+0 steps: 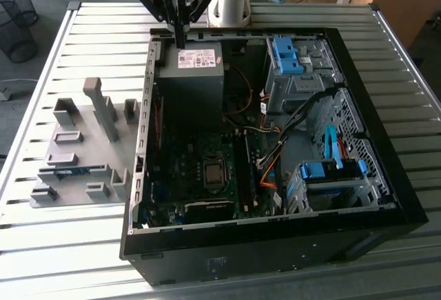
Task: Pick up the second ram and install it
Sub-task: 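Reach for the second ram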
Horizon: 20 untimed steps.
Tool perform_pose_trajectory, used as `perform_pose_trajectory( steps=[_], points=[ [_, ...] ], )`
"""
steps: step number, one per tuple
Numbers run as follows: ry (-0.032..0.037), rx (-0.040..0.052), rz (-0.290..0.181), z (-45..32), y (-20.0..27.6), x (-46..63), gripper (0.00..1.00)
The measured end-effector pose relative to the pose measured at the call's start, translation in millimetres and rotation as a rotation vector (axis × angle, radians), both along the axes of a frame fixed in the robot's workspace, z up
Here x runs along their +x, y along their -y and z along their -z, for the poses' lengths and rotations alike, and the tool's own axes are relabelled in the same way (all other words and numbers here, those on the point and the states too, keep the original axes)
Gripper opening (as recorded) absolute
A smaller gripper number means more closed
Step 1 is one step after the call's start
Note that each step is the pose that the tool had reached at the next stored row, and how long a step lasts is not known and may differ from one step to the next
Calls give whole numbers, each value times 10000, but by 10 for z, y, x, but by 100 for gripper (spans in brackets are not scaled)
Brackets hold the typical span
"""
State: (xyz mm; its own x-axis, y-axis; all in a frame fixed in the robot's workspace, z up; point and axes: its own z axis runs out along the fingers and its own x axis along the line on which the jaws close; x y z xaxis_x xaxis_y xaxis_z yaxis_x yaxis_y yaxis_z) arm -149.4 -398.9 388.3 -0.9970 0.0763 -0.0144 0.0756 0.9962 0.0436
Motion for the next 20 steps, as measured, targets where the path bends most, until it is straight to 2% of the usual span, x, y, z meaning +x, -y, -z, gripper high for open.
perform_pose_trajectory(
  steps=[20],
  points=[
    [-50,1,0,21,0,-68,10]
  ],
)
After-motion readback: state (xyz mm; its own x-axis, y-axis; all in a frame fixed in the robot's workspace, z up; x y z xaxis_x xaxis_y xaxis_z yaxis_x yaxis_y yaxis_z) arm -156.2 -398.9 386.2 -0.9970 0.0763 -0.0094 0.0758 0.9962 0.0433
